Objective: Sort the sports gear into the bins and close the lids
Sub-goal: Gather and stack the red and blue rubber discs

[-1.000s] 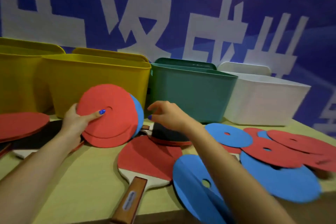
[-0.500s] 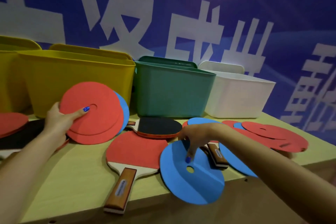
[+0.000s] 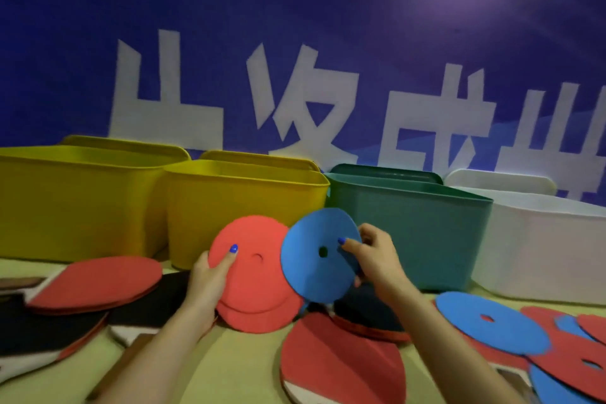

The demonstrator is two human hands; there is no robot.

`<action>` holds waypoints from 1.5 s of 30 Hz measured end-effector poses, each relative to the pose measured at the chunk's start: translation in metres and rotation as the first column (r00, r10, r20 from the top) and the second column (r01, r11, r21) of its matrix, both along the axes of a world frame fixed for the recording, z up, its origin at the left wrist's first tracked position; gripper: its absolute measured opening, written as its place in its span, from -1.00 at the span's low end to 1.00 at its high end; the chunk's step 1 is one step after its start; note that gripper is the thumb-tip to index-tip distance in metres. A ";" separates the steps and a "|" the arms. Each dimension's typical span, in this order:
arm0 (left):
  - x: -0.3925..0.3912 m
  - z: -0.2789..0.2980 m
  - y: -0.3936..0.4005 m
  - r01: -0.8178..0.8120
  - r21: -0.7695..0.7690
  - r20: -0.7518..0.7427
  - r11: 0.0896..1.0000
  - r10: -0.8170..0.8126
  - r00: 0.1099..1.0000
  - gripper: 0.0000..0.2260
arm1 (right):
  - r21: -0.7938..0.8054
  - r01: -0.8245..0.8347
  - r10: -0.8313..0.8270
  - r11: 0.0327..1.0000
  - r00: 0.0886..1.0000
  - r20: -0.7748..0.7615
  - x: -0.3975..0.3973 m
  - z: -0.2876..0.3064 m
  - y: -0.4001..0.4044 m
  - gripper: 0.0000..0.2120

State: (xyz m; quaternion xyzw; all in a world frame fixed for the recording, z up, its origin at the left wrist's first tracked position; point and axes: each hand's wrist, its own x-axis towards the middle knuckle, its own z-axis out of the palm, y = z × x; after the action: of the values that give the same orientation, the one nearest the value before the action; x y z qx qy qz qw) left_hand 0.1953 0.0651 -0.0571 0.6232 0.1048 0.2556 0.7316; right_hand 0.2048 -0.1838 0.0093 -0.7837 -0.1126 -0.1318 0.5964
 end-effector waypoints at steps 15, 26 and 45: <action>0.006 0.004 0.000 -0.016 -0.054 -0.025 0.998 0.015 1.000 -0.78 | 0.056 -0.075 0.073 0.996 0.997 0.030 0.002 -0.036 0.036 -0.78; -0.004 0.012 0.017 0.108 0.160 -0.167 0.981 -0.081 0.983 -0.62 | 0.259 -0.233 0.271 0.937 0.955 -0.121 -0.001 -0.054 0.056 -0.84; -0.016 0.015 0.019 0.084 0.153 -0.053 0.985 -0.076 0.996 -0.78 | -0.858 0.256 -0.096 0.445 0.966 0.239 -0.056 0.016 -0.058 -0.65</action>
State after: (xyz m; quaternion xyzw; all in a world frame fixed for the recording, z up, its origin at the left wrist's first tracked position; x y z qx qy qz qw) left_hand 0.1791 0.0839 -0.0417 0.6877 0.0768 0.2185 0.6880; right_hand 0.1490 -0.2422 0.0251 -0.9728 -0.1281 -0.1764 0.0779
